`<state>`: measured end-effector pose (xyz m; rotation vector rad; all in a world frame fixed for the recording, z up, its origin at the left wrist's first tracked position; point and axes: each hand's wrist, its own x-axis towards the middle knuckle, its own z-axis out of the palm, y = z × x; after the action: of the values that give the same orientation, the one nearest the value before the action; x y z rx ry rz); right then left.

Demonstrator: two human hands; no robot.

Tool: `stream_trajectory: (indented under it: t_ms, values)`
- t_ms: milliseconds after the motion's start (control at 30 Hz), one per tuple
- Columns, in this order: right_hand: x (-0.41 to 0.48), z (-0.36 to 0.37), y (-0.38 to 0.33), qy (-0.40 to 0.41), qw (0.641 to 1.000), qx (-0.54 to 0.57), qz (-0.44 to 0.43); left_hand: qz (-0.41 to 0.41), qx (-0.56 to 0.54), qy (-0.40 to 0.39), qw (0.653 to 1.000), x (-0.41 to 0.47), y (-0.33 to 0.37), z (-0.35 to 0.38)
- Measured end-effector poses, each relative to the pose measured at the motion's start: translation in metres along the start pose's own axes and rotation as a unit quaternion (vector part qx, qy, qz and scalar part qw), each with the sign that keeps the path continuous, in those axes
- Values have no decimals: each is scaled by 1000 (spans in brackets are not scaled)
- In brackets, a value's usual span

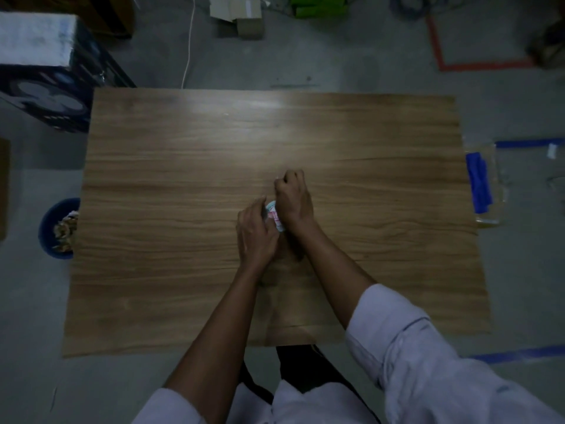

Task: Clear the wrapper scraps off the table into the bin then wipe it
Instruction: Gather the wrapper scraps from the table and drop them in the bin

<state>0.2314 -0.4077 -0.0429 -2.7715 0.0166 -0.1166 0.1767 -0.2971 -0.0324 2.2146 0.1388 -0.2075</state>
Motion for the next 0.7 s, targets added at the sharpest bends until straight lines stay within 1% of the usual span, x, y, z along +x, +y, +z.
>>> stream_trajectory:
  t_ms: [33,67,100,133,200,267,333,367,433,467,533,600,667,700]
  values:
    - [0,-7,-4,-50,999,0,6,-17,-11,-2,1000,-1,3,-3]
    - [-2,-14,-7,-100,995,-2,13,-51,-32,-12,998,-2,5,-5]
    - [-7,-16,-8,-131,991,-4,15,-98,-58,-26,993,-2,9,-7]
    - [-14,-17,-10,-145,989,8,15,-149,-99,-39,983,-1,10,-9]
    - [-33,-16,-13,-121,991,63,14,-236,-201,-48,950,-3,11,-12]
    - [-53,-13,-16,-65,988,136,46,-291,-290,-66,909,-9,14,-17]
    - [-74,-17,-20,-35,965,222,133,-312,-310,-69,895,-17,18,-27]
    - [-82,-21,-22,-28,943,271,189,-317,-317,-69,891,-19,16,-30]
    - [-97,-27,-24,-27,883,377,278,-310,-318,-77,893,-23,9,-34]
    - [-102,-28,-26,-26,854,428,296,-303,-311,-81,897,-25,5,-37]
    - [-108,-31,-34,-31,813,495,304,-299,-296,-90,903,-31,0,-43]
    - [-109,-34,-42,-31,795,526,299,-310,-310,-85,895,-35,-7,-48]
    - [-107,-35,-48,-35,790,541,287,-324,-353,-73,875,-39,-7,-56]
    - [-105,-34,-50,-41,789,545,281,-322,-365,-56,872,-39,-7,-59]
